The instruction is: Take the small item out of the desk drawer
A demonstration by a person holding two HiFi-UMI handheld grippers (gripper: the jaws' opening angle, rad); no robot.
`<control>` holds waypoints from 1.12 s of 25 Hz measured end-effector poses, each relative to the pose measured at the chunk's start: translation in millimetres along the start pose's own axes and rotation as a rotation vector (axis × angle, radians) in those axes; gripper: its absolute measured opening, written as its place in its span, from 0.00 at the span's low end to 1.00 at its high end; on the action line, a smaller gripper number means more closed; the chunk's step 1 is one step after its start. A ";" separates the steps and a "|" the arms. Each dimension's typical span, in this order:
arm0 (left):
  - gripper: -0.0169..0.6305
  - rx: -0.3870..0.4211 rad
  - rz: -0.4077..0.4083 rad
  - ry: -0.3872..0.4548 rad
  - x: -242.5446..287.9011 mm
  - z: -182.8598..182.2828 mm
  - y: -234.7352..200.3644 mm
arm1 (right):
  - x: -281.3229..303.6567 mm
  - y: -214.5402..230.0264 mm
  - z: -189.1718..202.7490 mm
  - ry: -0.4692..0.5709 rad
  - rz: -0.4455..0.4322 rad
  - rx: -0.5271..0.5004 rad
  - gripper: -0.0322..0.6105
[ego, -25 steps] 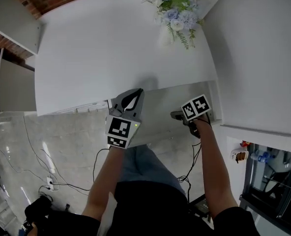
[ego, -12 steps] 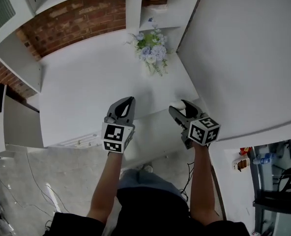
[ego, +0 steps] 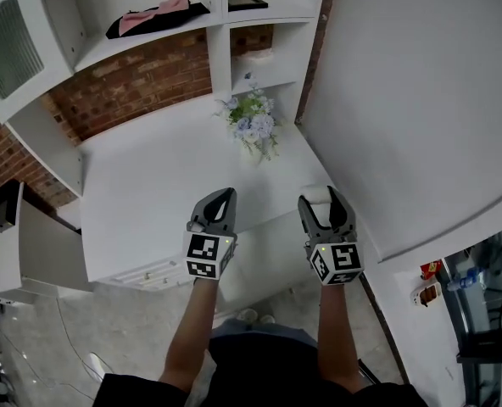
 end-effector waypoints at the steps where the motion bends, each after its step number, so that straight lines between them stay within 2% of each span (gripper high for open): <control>1: 0.04 0.002 0.002 0.004 -0.4 -1.5 0.8 | -3.2 -0.1 1.6 -0.001 0.016 -0.001 0.47; 7: 0.04 0.013 0.014 0.010 -2.5 -4.6 6.3 | -19.1 3.5 7.9 0.035 0.065 0.052 0.47; 16: 0.04 0.011 0.020 0.003 -4.0 -0.7 10.0 | -20.4 5.3 4.0 0.003 0.101 0.019 0.47; 28: 0.04 0.020 0.033 -0.004 -3.8 2.5 10.8 | -22.3 5.1 5.4 -0.001 0.116 0.024 0.47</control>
Point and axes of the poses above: the fingertips, and each gripper's own axes: x forward along the fingers, y to its right, z out of its underside, the point moved 8 cm from there along -x, backward along the fingers, and after that the axes turned 14 degrees about -z, right-handed, at the moved point
